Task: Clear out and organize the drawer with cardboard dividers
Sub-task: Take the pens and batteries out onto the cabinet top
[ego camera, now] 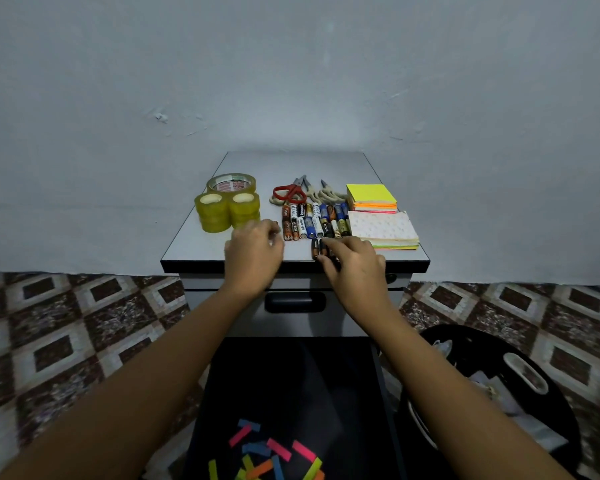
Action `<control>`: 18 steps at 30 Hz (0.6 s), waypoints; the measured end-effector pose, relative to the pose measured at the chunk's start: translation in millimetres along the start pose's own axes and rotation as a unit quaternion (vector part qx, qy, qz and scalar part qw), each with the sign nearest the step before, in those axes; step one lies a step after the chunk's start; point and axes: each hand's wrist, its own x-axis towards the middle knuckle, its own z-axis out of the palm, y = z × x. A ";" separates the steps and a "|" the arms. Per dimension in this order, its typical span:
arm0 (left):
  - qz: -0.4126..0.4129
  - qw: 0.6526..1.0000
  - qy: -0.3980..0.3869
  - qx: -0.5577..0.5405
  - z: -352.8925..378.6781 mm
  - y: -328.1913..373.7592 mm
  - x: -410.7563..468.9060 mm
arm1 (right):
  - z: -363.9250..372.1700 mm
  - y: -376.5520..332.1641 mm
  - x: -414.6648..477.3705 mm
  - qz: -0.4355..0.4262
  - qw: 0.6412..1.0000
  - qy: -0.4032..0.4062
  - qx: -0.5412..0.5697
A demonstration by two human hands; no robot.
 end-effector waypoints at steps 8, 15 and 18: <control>-0.002 0.996 -0.069 0.051 4.5 -16.8 14.7 | 12.1 -2.1 3.0 -0.051 0.997 0.042 -0.026; 0.015 0.997 -0.076 0.009 12.1 -19.9 24.8 | 15.3 -0.1 5.5 -0.056 0.998 0.039 -0.015; 0.014 0.997 -0.068 0.012 14.9 -20.7 26.8 | 17.1 1.1 7.3 -0.050 0.998 0.037 -0.008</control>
